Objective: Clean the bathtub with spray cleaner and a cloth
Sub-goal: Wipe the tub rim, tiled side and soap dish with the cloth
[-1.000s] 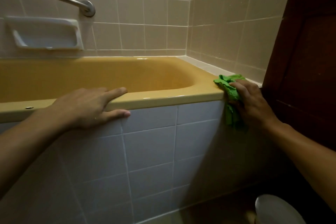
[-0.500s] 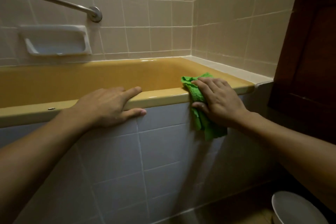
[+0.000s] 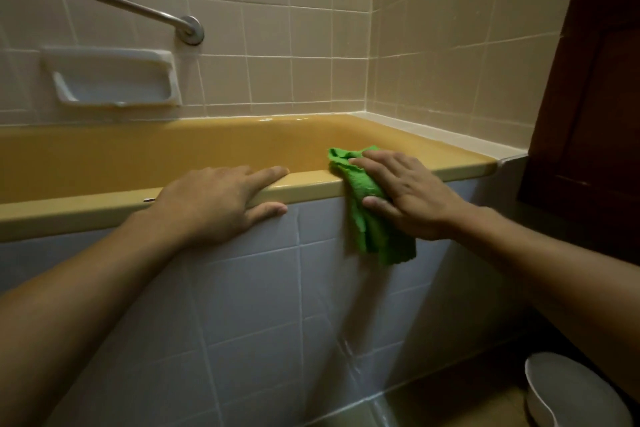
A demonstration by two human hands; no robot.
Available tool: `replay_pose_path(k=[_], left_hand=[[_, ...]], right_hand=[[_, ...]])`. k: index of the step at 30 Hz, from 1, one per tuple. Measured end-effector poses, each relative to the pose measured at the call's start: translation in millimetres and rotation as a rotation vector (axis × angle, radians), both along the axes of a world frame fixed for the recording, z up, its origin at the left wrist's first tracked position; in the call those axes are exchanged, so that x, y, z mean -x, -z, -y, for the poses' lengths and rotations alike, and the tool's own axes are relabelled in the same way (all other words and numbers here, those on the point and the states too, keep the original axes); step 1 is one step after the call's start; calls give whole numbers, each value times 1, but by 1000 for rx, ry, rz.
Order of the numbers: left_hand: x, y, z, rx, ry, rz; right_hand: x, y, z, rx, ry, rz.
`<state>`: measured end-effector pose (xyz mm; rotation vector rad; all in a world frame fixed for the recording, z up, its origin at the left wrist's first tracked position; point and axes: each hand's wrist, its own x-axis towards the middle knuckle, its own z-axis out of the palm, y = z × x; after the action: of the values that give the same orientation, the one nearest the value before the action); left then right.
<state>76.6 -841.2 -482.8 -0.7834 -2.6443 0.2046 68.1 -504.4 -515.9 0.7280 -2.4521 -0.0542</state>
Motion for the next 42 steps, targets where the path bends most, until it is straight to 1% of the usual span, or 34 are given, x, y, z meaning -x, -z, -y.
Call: replay_pose_path(k=[4,6,10,12,15,26,31,34,38,42], left_hand=[[-13,2,74,20,-33,-59],[-19,5,112,23,-18,-122],[-24,16,164,-9,27,-325],[-27,22,170,-22,42,-409],[-29,28,169,-27,31,-480],[-32,45,193,-69,-10,-577],[-43,55,221,-128,-38,-617],[-49,61,239,-172,-48,-626],[-55,63,262,-242,-90,-611],[-57,63,278,-259,-149,-597]], right_hand=[[-1,1,-55,44,119,24],[-4,2,-64,41,186,37],[-6,5,-39,39,226,14],[-9,7,-19,49,209,-15],[-11,7,20,35,154,-55],[-22,10,180,-40,38,-194],[-29,6,245,-88,-10,-259],[-31,5,281,-109,-33,-260],[-32,4,310,-134,-39,-252],[-32,2,309,-119,-86,-247]])
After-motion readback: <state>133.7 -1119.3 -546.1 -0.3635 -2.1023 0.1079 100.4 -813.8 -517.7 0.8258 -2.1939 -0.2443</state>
